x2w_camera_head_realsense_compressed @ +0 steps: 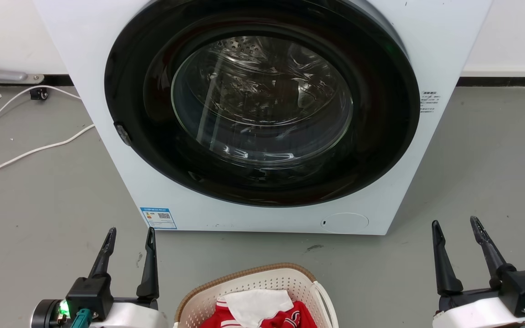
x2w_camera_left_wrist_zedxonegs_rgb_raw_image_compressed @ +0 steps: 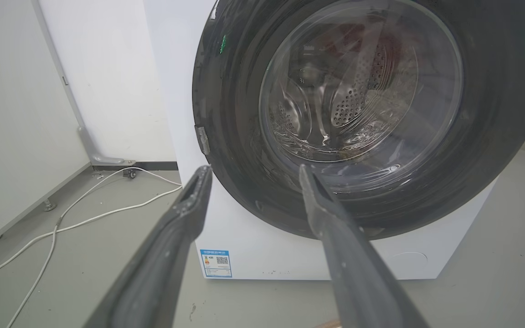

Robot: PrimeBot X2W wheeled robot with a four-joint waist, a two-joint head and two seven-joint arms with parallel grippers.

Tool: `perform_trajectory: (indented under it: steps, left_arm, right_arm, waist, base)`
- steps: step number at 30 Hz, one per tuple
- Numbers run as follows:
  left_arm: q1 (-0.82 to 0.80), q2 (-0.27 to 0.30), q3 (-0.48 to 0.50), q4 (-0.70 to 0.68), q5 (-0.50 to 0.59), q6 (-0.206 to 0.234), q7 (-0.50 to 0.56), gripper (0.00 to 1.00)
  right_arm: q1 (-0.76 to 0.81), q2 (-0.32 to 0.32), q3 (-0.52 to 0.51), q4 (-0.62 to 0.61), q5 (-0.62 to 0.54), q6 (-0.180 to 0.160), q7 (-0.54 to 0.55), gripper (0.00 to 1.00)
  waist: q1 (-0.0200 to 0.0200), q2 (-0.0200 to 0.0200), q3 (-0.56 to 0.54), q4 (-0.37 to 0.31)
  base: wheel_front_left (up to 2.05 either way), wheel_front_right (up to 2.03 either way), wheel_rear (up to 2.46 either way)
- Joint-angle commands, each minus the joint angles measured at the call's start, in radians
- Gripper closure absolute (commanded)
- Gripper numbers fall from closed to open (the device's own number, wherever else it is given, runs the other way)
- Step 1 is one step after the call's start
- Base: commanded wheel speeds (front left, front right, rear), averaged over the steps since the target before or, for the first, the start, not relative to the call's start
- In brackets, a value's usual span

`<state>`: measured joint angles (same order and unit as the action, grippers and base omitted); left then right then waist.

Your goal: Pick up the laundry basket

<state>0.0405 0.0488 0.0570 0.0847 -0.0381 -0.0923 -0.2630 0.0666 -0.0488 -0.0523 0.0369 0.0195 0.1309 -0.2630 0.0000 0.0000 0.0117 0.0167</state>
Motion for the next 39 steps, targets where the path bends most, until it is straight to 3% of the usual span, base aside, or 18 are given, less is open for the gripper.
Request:
perform_trajectory:
  steps: [1, 10, 17, 30, 39]
  left_arm:
    - [0.009, 0.003, -0.001, 0.001, 0.001, 0.004, -0.003, 0.00]
    - [0.010, 0.003, 0.002, 0.007, -0.001, 0.010, -0.003, 0.00]
    - [-0.028, 0.002, 0.007, 0.134, -0.015, 0.029, -0.003, 0.00]
    - [-0.165, 0.002, -0.019, 0.416, -0.059, 0.016, -0.003, 0.00]
    - [-0.256, 0.002, -0.039, 0.579, -0.081, 0.006, -0.003, 0.00]
  right_arm:
    - [0.009, -0.003, 0.000, 0.002, 0.003, 0.000, -0.003, 0.00]
    - [0.003, -0.003, 0.009, -0.007, -0.002, 0.000, -0.003, 0.00]
    - [-0.034, -0.003, 0.068, 0.068, -0.026, 0.000, -0.003, 0.00]
    - [-0.219, -0.007, 0.158, 0.405, -0.089, 0.000, -0.003, 0.00]
    - [-0.350, -0.046, 0.230, 0.591, -0.056, 0.000, -0.003, 0.00]
  waist:
    - [0.0000, 0.0000, 0.000, 0.000]
    - [0.0000, 0.0000, 0.007, 0.001]
    - [0.0000, 0.0000, 0.054, 0.016]
    - [0.0000, 0.0000, 0.247, 0.051]
    - [0.0000, 0.0000, 0.365, 0.066]
  base:
    - [0.00, 0.00, 0.00]
    - [0.00, 0.00, 0.00]
    - [0.00, 0.00, 0.00]
    - [0.00, 0.00, 0.00]
    - [0.00, 0.00, 0.00]
